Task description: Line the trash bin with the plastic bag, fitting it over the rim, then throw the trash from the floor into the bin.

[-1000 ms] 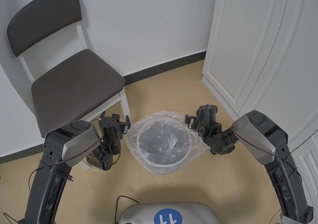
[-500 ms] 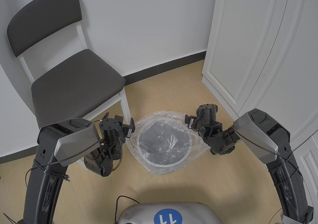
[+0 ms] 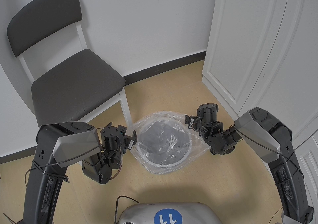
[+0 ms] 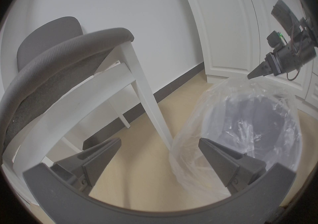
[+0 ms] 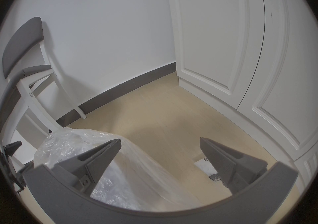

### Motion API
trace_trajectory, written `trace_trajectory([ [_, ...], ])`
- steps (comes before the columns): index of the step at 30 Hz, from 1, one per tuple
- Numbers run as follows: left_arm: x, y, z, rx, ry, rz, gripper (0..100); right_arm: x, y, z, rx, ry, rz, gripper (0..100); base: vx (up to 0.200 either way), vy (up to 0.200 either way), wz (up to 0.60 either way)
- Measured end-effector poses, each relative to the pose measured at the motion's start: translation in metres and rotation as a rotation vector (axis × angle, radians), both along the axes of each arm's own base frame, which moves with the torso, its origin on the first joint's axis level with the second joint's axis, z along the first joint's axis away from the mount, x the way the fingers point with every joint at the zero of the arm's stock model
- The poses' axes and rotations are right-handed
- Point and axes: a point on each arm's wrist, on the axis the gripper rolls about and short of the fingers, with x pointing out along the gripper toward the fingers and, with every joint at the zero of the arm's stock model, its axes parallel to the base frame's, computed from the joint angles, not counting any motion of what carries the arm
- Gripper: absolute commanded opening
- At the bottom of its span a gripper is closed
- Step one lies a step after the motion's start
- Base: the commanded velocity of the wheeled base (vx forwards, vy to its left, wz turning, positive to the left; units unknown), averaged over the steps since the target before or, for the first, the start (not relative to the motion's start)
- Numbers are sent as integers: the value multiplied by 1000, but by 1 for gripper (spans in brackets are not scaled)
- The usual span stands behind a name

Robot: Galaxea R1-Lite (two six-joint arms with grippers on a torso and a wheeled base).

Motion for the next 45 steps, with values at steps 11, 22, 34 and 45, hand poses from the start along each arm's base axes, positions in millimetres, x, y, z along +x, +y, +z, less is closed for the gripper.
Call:
trace_trajectory([
  [11, 26, 13, -12, -3, -4, 55, 100, 5, -3, -4, 0, -3, -7, 100, 0, 0, 0],
  [22, 50, 17, -17, -32, -67, 86, 100, 38, -13, -9, 45, -100, -63, 100, 0, 0, 0],
  [34, 60, 24, -30, -28, -60, 109, 100, 52, -17, -44, 48, -109, -89, 100, 0, 0, 0],
  [45, 56, 29, -45, 4, 7, 142, 100, 49, -15, -71, 13, -54, -80, 100, 0, 0, 0],
])
